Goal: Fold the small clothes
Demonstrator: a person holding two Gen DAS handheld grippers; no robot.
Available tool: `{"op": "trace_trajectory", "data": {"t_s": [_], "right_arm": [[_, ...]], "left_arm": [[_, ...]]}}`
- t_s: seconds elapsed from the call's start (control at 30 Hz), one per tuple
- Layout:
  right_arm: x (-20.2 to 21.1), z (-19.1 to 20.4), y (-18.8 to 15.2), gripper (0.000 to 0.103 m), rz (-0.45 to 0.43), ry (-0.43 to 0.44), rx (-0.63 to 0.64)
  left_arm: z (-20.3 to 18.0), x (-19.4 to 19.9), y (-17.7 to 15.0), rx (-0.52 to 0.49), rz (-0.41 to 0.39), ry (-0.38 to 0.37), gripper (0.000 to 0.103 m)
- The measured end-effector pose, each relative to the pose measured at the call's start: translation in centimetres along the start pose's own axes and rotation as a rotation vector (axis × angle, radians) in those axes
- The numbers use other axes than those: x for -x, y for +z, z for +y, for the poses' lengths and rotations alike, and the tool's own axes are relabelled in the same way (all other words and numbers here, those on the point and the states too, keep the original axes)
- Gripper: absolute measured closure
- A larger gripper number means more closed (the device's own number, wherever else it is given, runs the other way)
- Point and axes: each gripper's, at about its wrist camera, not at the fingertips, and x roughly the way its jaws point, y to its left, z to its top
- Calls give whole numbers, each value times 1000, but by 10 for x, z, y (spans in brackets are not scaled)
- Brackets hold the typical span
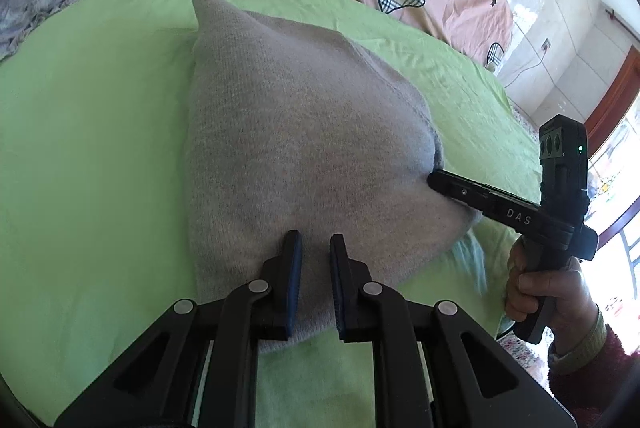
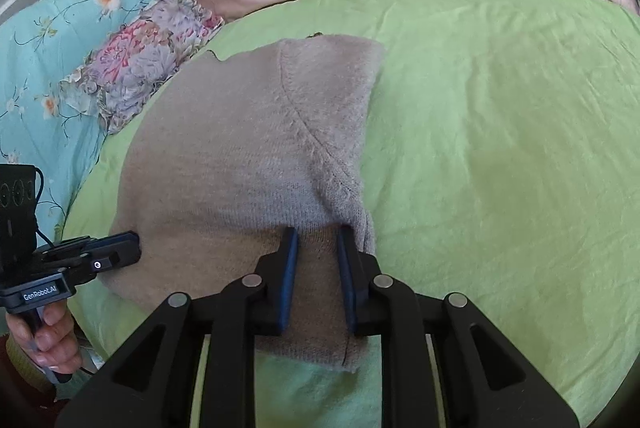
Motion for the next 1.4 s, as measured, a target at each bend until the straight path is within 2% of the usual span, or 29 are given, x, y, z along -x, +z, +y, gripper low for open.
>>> {"op": "trace_trajectory", "data": {"t_s": [0.13, 0.23, 0.27, 0.37, 0.4, 0.47, 0.53, 0.57, 0.63, 0.67, 0.73, 0.8, 0.97, 1.03, 1.1, 1.23, 1.4], "right_arm": [[11, 9, -4, 80, 10, 11, -24], [20, 13, -5, 79, 26, 27, -32], [24, 14, -5, 79, 23, 34, -38], [33, 16, -1, 79, 3, 47, -55], [35, 17, 2, 79, -7, 62, -66], [34, 20, 9, 79, -16, 87, -67], [30, 24, 20, 79, -26, 87, -56], [28, 25, 26, 79, -33, 90, -54], [21, 25, 38, 79, -46, 94, -58], [17, 23, 43, 79, -47, 95, -69], [7, 19, 52, 79, -37, 104, -104], [-1, 18, 57, 79, -23, 116, -118], [-26, 15, 56, 79, 43, 79, -99], [-34, 13, 53, 80, 48, 72, -90], [-35, 12, 53, 80, 46, 71, -90], [-21, 19, 54, 79, 36, 76, -84], [3, 21, 34, 79, 30, 80, -82]], "left_arm": [[1, 8, -7, 21, 11, -1, 89], [-4, 21, 2, 31, 1, 17, 86], [-5, 27, 8, 30, -20, 29, 80], [-3, 41, 25, 41, -86, 65, 40], [-2, 43, 33, 44, -110, 91, 40], [-1, 41, 47, 39, -126, 113, 41], [0, 39, 61, 42, -144, 98, 41], [-1, 36, 69, 39, -155, 70, 42], [-1, 31, 82, 27, -168, -45, 43], [1, 24, 90, 36, -160, -79, 50], [7, 8, 100, 40, -124, -47, 54], [17, -7, 108, 48, -92, 3, 69], [30, -36, 106, 51, -11, 30, 83], [34, -42, 103, 44, -9, 34, 84], [41, -43, 106, 78, 0, 15, 87], [43, -31, 107, 104, -13, -4, 90], [30, -1, 87, 90, -48, 47, 87]]}}
